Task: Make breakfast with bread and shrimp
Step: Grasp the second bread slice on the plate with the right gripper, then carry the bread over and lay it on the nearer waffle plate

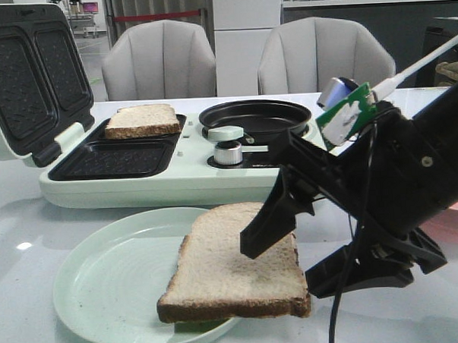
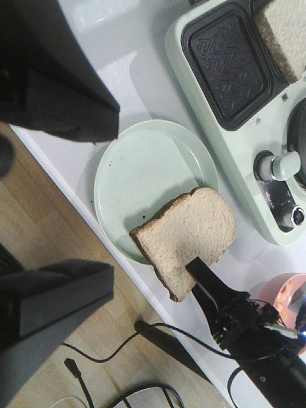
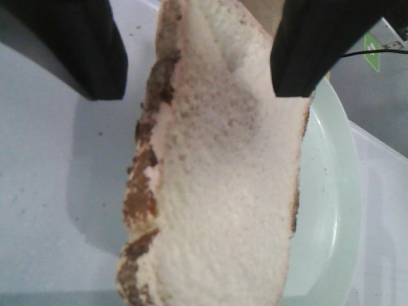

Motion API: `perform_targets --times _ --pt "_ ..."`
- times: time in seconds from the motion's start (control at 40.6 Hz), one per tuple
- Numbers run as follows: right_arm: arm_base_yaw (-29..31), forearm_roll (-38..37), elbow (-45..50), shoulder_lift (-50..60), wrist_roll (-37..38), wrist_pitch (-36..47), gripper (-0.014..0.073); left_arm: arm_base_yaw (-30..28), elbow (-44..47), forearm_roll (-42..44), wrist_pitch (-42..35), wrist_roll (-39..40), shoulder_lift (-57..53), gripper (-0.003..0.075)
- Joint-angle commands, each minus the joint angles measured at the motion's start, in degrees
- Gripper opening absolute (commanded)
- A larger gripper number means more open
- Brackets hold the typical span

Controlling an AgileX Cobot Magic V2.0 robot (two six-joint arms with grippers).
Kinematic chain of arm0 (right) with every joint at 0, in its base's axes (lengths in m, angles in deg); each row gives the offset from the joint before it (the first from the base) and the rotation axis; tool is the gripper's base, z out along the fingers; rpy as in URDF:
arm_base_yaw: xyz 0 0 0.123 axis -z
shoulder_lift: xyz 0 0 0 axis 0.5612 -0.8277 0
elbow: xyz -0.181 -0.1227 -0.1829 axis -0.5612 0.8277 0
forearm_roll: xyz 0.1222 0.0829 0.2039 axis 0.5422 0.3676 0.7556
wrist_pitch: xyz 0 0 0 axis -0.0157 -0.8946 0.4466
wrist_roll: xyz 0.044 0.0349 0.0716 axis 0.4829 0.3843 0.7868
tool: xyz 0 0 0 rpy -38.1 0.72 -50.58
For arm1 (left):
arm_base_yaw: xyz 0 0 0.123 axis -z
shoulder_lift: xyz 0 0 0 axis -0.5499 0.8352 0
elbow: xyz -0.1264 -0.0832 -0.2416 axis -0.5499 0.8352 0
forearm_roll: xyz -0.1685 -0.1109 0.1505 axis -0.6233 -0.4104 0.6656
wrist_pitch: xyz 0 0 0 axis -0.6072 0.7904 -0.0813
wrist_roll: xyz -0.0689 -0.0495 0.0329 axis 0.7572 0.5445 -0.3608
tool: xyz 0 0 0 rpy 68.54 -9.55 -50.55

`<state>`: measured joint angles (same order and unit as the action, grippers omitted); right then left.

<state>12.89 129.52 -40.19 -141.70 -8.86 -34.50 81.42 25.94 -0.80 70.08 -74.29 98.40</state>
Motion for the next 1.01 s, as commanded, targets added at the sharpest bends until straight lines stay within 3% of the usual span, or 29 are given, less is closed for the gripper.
perform_targets --times 0.0,0.148,0.369,0.517,0.985 --pt "-0.1 2.4 -2.6 0.5 -1.8 -3.8 0.0534 0.5 -1.5 -0.1 -3.9 0.4 0.1 0.0455" --pt "-0.1 2.2 -3.8 -1.0 -1.8 -4.2 0.0414 0.5 -1.5 -0.1 -3.9 0.4 0.1 0.0455" --pt "-0.1 0.9 -3.8 -1.0 -1.8 -2.7 0.0162 0.5 -1.5 -0.1 -3.9 0.4 0.1 0.0455" --pt "-0.1 0.6 -3.8 -1.0 -1.8 -2.8 0.005 0.5 -1.5 -0.1 -3.9 0.4 0.1 0.0455" --pt "-0.1 0.7 -7.5 10.5 -1.8 -7.6 0.0034 0.5 -1.5 -0.1 -3.9 0.4 0.1 0.0455"
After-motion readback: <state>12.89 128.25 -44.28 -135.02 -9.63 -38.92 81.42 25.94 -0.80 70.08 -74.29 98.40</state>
